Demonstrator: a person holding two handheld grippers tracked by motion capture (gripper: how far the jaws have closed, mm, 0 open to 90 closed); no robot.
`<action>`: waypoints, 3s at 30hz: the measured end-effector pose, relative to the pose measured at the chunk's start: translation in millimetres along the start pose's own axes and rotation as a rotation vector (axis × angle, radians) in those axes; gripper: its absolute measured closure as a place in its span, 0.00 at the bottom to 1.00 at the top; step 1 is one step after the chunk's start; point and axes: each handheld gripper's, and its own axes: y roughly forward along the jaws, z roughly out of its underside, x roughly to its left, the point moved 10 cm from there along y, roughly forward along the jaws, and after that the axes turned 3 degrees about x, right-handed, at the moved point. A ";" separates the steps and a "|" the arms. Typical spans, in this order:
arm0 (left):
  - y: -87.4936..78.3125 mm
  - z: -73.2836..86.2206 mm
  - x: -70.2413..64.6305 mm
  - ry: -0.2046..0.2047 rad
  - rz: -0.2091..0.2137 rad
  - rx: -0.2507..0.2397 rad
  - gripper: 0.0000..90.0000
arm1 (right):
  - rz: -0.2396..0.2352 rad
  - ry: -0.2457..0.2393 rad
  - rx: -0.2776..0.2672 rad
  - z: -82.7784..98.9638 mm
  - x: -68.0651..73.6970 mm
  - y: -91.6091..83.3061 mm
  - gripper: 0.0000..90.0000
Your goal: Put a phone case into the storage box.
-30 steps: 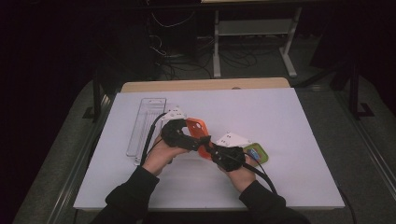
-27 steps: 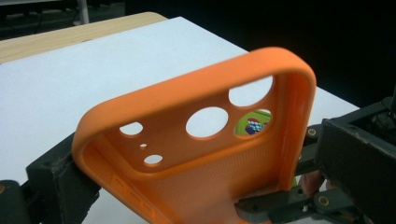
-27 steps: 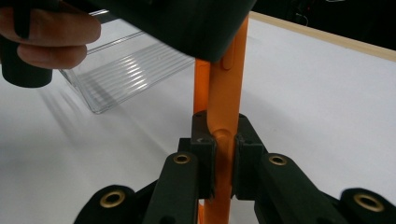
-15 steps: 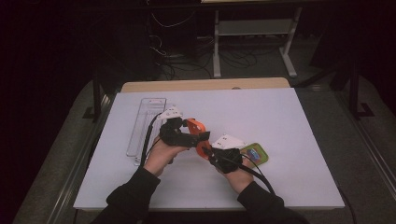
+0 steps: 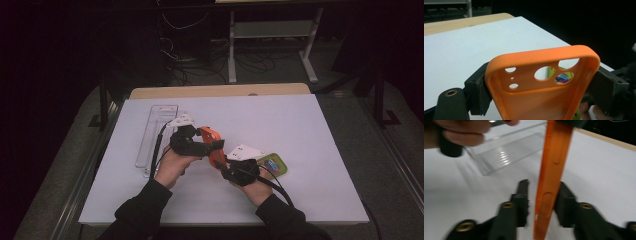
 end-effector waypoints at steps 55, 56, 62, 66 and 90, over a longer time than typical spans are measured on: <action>-67.4 -86.9 86.2 0.042 -0.277 -0.066 0.18 | 0.209 0.097 0.115 75.2 -106.2 -100.8 0.00; -68.8 -89.8 89.4 0.046 -0.287 -0.068 0.18 | 0.209 0.098 0.109 75.2 -106.1 -101.7 0.00; -75.5 -102.6 114.3 0.041 -0.393 -0.068 0.18 | 0.224 0.114 0.109 78.3 -109.3 -106.8 0.00; -78.5 -108.3 134.9 0.017 -0.461 -0.076 0.18 | 0.233 0.109 0.100 77.5 -112.4 -107.7 0.00; -62.2 -82.0 226.2 -0.066 -0.749 -0.012 0.18 | 0.235 0.125 0.090 76.2 -114.0 -110.5 0.00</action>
